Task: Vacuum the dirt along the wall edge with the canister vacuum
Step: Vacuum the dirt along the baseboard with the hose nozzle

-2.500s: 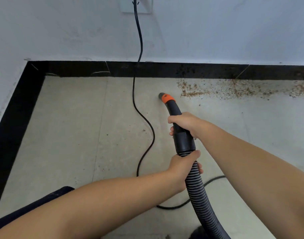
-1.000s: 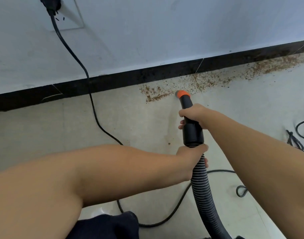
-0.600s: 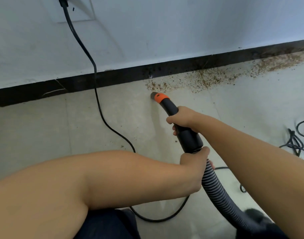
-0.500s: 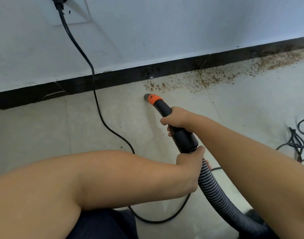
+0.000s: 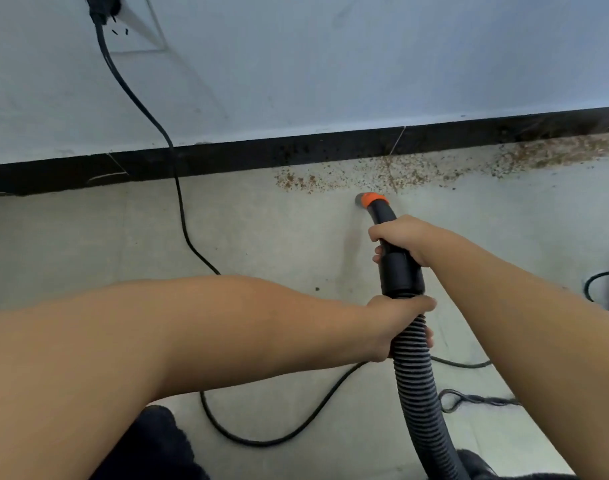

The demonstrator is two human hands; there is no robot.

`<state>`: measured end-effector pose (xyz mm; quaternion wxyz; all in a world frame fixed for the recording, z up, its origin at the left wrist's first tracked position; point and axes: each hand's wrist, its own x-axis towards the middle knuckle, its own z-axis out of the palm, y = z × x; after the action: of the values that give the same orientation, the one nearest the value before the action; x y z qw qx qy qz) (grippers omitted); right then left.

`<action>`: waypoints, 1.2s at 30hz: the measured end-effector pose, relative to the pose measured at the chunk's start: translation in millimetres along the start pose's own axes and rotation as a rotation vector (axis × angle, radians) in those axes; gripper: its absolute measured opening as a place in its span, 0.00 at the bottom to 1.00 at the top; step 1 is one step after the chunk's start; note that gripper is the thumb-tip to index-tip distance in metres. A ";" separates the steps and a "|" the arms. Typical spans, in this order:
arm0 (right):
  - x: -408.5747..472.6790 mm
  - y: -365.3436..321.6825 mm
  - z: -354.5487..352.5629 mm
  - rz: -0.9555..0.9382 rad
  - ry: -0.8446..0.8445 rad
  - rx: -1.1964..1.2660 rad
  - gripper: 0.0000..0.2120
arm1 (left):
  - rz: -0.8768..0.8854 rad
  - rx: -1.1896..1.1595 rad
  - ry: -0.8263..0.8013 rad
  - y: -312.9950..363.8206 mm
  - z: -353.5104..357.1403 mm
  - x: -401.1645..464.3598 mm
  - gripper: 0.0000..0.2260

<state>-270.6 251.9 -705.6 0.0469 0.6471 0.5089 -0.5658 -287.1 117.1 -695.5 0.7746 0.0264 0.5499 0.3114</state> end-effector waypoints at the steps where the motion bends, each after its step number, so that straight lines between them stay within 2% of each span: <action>1: 2.2 1.2 -9.2 0.003 -0.007 0.011 0.06 | 0.009 0.003 -0.015 4.0 6.6 4.0 0.09; 5: 13.1 6.0 -43.0 -0.001 -0.030 0.030 0.06 | 0.029 0.020 0.026 12.2 37.6 19.5 0.13; 12: 13.3 14.2 -63.9 -0.021 -0.111 0.035 0.05 | 0.038 -0.041 0.134 7.4 66.6 19.7 0.12; 23: 23.8 0.7 30.8 -0.126 -0.126 -0.093 0.08 | 0.115 -0.252 0.176 -22.2 2.7 23.1 0.07; 30: 17.6 0.2 49.1 -0.132 -0.222 0.022 0.12 | 0.113 -0.272 0.234 -28.0 -12.6 18.6 0.08; 36: 26.2 11.6 -0.2 -0.050 -0.012 0.133 0.11 | 0.080 -0.164 0.121 -11.3 9.4 29.5 0.07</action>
<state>-266.3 262.4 -732.0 -0.0075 0.6325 0.4859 -0.6032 -267.9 125.9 -720.7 0.7265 -0.0342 0.5667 0.3872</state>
